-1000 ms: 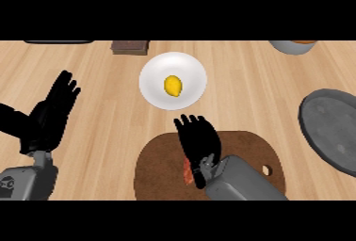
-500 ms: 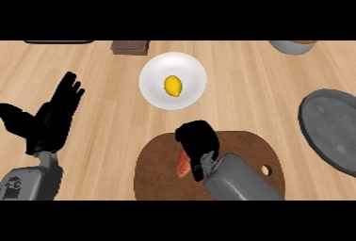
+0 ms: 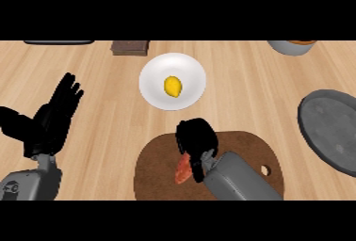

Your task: Pick the sweet potato from the cutting board and place it in the pan

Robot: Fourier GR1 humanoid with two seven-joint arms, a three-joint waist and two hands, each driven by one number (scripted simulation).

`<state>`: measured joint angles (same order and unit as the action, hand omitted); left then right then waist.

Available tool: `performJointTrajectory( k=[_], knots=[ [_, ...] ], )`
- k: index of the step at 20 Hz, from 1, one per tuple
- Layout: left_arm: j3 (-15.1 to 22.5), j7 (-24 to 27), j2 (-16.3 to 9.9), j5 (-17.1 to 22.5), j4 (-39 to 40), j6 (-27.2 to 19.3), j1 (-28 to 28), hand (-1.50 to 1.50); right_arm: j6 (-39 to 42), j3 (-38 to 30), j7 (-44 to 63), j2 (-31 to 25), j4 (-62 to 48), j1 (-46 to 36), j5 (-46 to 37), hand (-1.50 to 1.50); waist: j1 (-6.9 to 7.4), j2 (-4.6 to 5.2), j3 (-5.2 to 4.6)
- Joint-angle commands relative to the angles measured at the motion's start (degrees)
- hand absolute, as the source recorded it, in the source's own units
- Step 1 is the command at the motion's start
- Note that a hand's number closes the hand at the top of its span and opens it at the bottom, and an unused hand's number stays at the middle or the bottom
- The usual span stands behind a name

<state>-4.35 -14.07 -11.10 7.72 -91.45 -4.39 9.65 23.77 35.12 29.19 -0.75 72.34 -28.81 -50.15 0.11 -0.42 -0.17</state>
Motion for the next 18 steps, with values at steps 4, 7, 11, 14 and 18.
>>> performJointTrajectory(
  k=[4, 7, 11, 14, 18],
  knots=[
    [-1.7, 1.5, -0.4, -0.1, 0.4, 0.1, -2.2, 0.0, -1.2, 5.7, -6.0, -12.7, 21.5, 18.7, -1.5, 1.5, -1.71, -0.04, 0.18],
    [-2.0, -1.4, -0.2, -0.6, -1.9, -2.0, -2.3, 0.0, -1.9, 4.9, -11.3, -24.0, 30.4, 27.7, 0.2, 1.5, -4.31, -0.8, 0.26],
    [-2.6, 2.3, -0.7, -0.6, 2.4, -0.3, -2.1, 0.0, -9.3, -0.2, -14.0, -34.4, 45.0, 32.1, -3.9, 1.5, -3.99, -0.29, 0.14],
    [-1.4, 1.0, 0.2, -0.3, -1.8, -0.2, -5.4, 0.0, -14.2, -4.3, -14.0, -37.9, 54.4, 34.7, -6.7, 1.5, -3.5, -0.68, 0.2],
    [-2.1, 1.7, 0.4, -0.5, -1.1, -1.0, -4.7, 0.0, -17.7, -11.0, -13.4, -41.8, 67.4, 39.3, -7.9, 1.5, -4.03, -0.53, 0.19]
  ],
)
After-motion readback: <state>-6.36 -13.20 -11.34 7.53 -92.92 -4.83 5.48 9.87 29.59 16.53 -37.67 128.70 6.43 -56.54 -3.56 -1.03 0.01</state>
